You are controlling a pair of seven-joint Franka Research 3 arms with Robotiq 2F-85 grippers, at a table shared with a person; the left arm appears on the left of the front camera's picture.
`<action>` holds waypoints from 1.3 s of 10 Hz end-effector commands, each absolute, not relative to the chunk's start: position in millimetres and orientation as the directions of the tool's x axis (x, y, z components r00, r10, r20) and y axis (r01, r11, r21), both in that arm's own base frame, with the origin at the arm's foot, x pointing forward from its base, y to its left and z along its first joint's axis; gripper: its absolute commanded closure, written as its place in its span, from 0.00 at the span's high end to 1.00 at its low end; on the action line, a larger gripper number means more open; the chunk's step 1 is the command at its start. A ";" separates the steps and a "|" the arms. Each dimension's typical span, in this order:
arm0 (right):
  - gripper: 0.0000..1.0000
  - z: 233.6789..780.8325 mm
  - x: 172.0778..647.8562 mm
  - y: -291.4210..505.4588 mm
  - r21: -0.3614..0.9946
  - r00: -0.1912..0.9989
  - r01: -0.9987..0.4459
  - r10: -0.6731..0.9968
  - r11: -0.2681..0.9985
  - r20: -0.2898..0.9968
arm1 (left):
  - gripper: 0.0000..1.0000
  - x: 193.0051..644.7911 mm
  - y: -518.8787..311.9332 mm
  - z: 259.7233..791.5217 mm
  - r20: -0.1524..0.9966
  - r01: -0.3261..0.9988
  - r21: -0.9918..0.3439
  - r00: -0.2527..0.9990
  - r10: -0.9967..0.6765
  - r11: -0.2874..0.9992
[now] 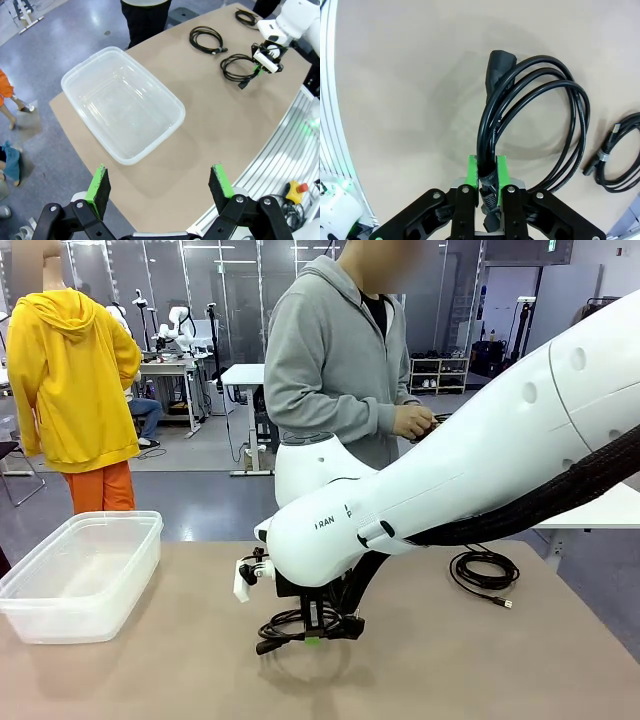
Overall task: Organize and store the cables.
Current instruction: Place the Power Cable into the Organizing box.
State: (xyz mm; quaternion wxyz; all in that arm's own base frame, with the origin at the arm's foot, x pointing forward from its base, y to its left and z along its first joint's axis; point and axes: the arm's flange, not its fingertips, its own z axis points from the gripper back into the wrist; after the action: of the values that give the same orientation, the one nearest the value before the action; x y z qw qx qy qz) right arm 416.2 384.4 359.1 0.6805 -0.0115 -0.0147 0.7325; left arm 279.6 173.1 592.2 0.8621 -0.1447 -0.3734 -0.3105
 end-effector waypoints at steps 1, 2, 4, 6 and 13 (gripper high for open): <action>0.39 357.7 416.5 384.9 0.022 -0.067 -0.997 0.997 -0.068 0.039 | 1.00 280.1 173.8 594.3 0.737 0.642 -0.020 0.527 -0.423 0.766; 0.45 353.1 414.3 386.0 0.035 -0.068 -0.997 0.997 -0.070 0.046 | 1.00 280.1 173.8 594.3 0.737 0.642 -0.020 0.527 -0.423 0.766; 0.73 356.7 414.7 383.3 0.023 -0.061 -0.998 0.997 -0.062 0.049 | 1.00 280.1 173.8 594.3 0.737 0.642 -0.020 0.527 -0.423 0.766; 1.00 361.3 416.8 379.7 0.015 -0.059 -0.998 0.996 -0.060 0.060 | 1.00 280.1 173.8 594.3 0.737 0.642 -0.020 0.527 -0.423 0.766; 1.00 398.8 427.3 318.5 -0.013 -0.051 -0.999 0.971 -0.049 0.233 | 1.00 278.5 150.0 594.7 0.703 0.683 0.035 0.502 -0.504 0.729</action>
State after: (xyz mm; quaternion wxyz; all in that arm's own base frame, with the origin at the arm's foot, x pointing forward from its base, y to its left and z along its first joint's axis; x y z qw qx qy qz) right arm 436.4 349.5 388.8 0.6909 0.0563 -0.0562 0.7186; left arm 280.5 166.4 593.1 0.8607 -0.1406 -0.3697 -0.3205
